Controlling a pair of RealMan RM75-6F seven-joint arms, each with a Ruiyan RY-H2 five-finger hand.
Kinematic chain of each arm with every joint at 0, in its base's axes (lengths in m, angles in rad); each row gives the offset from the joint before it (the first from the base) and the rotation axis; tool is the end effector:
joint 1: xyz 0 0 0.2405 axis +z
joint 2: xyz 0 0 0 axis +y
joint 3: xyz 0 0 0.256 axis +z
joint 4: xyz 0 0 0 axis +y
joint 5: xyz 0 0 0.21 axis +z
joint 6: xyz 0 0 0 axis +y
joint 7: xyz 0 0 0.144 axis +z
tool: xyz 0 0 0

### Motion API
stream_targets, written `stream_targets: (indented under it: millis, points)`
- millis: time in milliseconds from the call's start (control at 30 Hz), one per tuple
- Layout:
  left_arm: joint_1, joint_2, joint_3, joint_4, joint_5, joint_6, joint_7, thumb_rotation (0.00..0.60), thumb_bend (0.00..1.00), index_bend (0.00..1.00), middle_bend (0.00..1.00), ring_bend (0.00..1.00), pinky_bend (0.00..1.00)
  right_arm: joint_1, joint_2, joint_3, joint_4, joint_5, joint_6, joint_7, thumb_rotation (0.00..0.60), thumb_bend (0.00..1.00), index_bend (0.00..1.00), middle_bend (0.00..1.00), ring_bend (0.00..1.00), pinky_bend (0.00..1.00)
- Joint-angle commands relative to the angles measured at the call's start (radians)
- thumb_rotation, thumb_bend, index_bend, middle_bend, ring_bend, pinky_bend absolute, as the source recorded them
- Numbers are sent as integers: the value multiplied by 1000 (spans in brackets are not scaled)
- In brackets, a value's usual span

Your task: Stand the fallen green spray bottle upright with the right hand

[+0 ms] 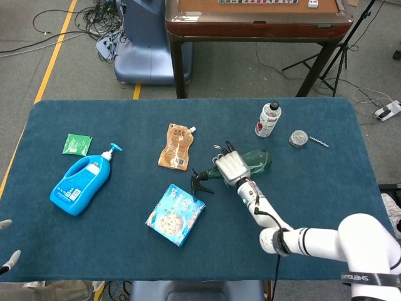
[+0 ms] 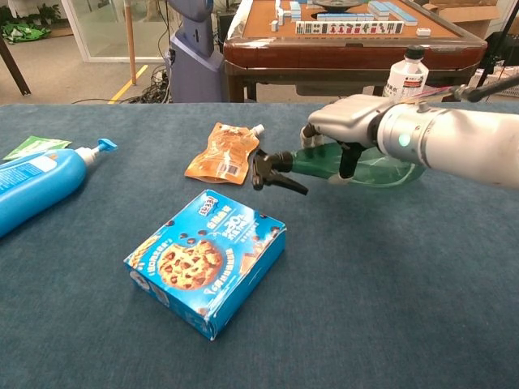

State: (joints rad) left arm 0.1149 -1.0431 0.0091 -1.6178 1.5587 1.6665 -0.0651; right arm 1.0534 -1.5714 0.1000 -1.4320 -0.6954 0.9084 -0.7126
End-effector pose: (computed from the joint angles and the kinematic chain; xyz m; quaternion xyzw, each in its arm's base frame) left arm -0.3283 0.1046 0.1951 -0.5514 -0.3933 -0.3743 0.6334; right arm -0.1022 -0.3831 -0.0347 0.8088 -0.2868 0.2483 0.4494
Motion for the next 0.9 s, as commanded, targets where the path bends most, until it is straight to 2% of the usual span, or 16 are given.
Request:
stream_targets:
  millis: [33,167,400,667,900]
  points:
    - [0,1,0,-2,0,-1,2,600,256,252,16,45,32,-90,126,81,-157,-98,-5,240,600,423,568,414,179,61]
    - [-4,2,1,-12,9,-2,13,600,255,252,16,45,32,-164,196,115,-217,-201,-19,444,600,423,568,415,190,67]
    - [-9,5,1,-30,17,-4,31,600,255,253,16,45,32,-254,221,151,-203,-358,-32,774,600,423,568,415,206,74]
    - [-8,6,3,-36,11,-10,39,600,255,253,16,45,32,-313,201,169,-125,-519,-65,1151,600,400,568,407,207,74]
    - [-10,8,3,-40,6,-17,42,600,255,253,16,45,32,-348,132,156,-5,-642,-13,1413,600,366,568,400,207,74]
